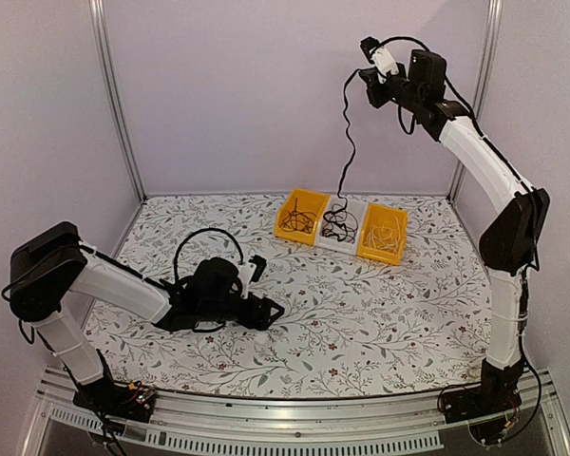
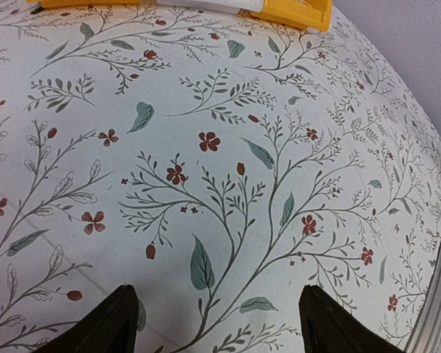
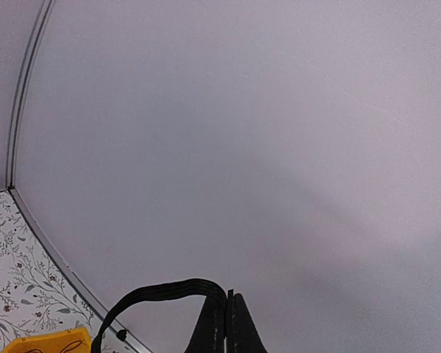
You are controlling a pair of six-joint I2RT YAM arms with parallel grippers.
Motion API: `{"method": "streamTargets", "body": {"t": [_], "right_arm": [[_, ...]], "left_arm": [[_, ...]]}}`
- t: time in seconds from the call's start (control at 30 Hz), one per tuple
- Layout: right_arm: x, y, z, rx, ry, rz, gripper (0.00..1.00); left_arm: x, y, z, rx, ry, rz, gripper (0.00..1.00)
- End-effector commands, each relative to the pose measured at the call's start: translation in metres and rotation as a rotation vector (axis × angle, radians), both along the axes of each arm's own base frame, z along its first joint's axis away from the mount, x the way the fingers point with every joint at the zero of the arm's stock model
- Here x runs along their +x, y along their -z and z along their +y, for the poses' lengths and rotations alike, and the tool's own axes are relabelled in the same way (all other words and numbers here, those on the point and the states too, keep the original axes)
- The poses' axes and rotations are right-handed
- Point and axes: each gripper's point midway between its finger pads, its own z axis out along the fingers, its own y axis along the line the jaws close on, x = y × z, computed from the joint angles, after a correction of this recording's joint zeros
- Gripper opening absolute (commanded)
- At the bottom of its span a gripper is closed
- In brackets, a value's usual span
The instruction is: Untangle the cables
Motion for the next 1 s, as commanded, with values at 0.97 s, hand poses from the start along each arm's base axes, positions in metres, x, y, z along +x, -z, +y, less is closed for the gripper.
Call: {"method": "streamTargets", "body": {"t": [0.97], "right_arm": [[-0.055, 0.359, 0.028, -0.43, -0.197, 0.76, 0.0]], "left_arm": [[-0.007, 0.008, 0.003, 0.056, 0.007, 0.008, 0.79]]}}
